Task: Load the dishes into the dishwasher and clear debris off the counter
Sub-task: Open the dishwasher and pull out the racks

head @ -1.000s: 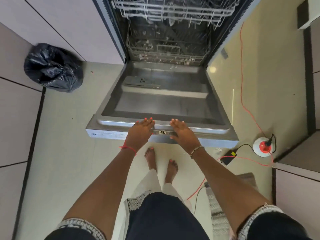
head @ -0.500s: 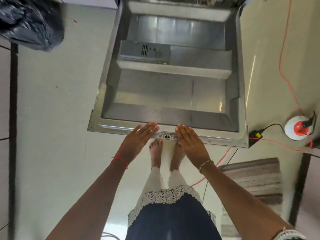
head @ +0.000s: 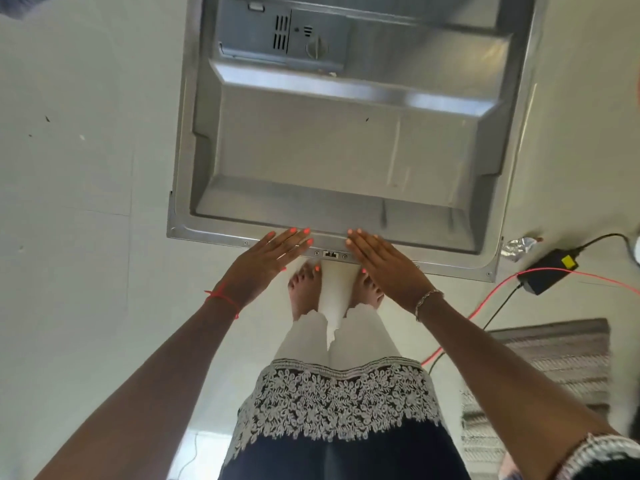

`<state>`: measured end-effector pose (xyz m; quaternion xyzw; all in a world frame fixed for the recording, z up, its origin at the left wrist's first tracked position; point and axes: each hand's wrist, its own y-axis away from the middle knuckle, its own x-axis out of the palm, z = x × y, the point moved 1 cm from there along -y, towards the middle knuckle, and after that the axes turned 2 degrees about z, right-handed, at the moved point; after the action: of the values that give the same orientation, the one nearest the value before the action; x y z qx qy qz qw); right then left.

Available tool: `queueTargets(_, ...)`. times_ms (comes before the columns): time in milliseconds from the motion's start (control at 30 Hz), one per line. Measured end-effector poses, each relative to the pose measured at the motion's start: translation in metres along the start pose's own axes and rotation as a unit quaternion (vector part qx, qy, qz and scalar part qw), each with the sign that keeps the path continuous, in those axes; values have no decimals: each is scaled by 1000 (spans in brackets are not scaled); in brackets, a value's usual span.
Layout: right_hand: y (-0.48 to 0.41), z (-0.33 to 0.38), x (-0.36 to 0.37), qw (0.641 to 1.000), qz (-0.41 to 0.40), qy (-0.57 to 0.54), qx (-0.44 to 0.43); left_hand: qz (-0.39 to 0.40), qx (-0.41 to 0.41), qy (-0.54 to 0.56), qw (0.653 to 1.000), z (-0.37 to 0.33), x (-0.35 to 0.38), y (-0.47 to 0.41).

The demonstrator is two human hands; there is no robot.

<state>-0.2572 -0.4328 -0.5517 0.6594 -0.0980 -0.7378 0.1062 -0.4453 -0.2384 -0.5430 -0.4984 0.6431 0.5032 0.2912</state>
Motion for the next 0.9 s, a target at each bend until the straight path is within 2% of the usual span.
queueTargets(233, -7, 1, 23, 997, 76, 13, 18, 25, -14, -33, 999, 1, 22, -10)
queueTargets(500, -12, 4, -14, 975, 199, -77, 55, 50, -16, -34, 998, -6, -7, -10)
queueTargets(700, -17, -2, -86, 966, 211, -120, 89, 68, -31, -36, 997, -22, -99, -32)
queueTargets(833, -26, -18, -158, 963, 231, -112, 77, 12, -22, -29, 999, -30, -180, -50)
queueTargets(900, -34, -31, -196, 968, 205, -109, 94, -19, -16, -27, 999, -36, -224, -58)
